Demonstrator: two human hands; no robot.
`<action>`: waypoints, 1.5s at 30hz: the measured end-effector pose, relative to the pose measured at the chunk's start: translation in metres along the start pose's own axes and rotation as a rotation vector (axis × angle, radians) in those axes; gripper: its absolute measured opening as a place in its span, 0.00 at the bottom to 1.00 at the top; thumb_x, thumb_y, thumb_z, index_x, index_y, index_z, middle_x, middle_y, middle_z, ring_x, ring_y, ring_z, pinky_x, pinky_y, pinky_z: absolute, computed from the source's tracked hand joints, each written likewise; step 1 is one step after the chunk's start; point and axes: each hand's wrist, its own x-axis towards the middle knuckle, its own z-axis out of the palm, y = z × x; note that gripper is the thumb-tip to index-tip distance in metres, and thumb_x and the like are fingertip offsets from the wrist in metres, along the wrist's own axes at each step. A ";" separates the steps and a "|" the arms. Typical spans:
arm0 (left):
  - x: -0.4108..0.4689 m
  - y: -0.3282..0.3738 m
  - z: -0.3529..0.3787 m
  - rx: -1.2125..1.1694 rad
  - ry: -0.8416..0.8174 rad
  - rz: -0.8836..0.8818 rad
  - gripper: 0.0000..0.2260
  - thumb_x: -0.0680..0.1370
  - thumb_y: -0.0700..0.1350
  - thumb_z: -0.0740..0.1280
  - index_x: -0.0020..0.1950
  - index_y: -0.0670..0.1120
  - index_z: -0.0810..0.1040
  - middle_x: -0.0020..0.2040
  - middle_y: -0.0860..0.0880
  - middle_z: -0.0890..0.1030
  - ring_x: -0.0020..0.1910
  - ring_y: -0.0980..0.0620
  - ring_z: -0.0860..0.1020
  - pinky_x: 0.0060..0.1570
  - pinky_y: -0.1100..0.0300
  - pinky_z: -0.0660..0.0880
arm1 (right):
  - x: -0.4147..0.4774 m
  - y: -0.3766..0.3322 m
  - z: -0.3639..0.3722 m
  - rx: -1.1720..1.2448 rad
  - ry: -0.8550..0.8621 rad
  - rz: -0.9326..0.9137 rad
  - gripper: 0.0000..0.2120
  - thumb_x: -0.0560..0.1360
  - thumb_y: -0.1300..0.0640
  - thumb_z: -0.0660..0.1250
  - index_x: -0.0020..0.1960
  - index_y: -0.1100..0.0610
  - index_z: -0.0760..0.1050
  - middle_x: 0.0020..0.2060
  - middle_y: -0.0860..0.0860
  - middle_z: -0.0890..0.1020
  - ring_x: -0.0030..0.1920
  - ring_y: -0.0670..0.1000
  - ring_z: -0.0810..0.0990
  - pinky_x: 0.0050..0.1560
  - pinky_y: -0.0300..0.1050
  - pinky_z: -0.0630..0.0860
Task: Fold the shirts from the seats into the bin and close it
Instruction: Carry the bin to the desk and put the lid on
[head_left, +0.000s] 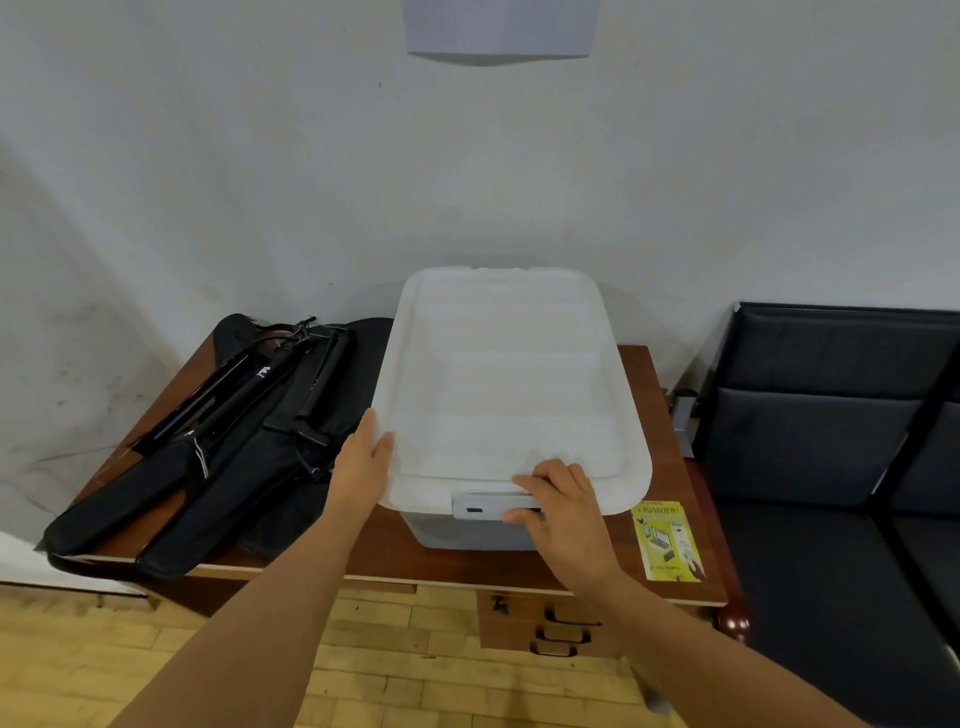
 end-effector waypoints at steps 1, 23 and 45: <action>0.001 0.000 -0.001 0.006 -0.007 0.008 0.25 0.85 0.51 0.56 0.81 0.50 0.56 0.74 0.42 0.69 0.71 0.42 0.70 0.68 0.45 0.68 | 0.000 -0.003 0.001 0.026 0.002 0.027 0.17 0.77 0.46 0.64 0.57 0.55 0.82 0.52 0.47 0.75 0.53 0.46 0.69 0.58 0.42 0.70; 0.053 0.090 0.009 0.261 -0.007 0.334 0.21 0.80 0.46 0.67 0.71 0.40 0.71 0.71 0.41 0.69 0.70 0.42 0.67 0.68 0.51 0.65 | 0.143 0.021 -0.063 0.190 -0.011 0.344 0.16 0.80 0.46 0.65 0.59 0.57 0.78 0.53 0.50 0.78 0.52 0.47 0.76 0.56 0.39 0.70; 0.218 0.132 0.130 0.674 0.024 0.516 0.31 0.79 0.65 0.47 0.79 0.53 0.63 0.81 0.43 0.58 0.81 0.45 0.54 0.78 0.41 0.47 | 0.456 0.178 0.014 -0.185 -0.524 0.260 0.44 0.71 0.25 0.61 0.73 0.57 0.66 0.69 0.54 0.75 0.68 0.58 0.74 0.66 0.54 0.70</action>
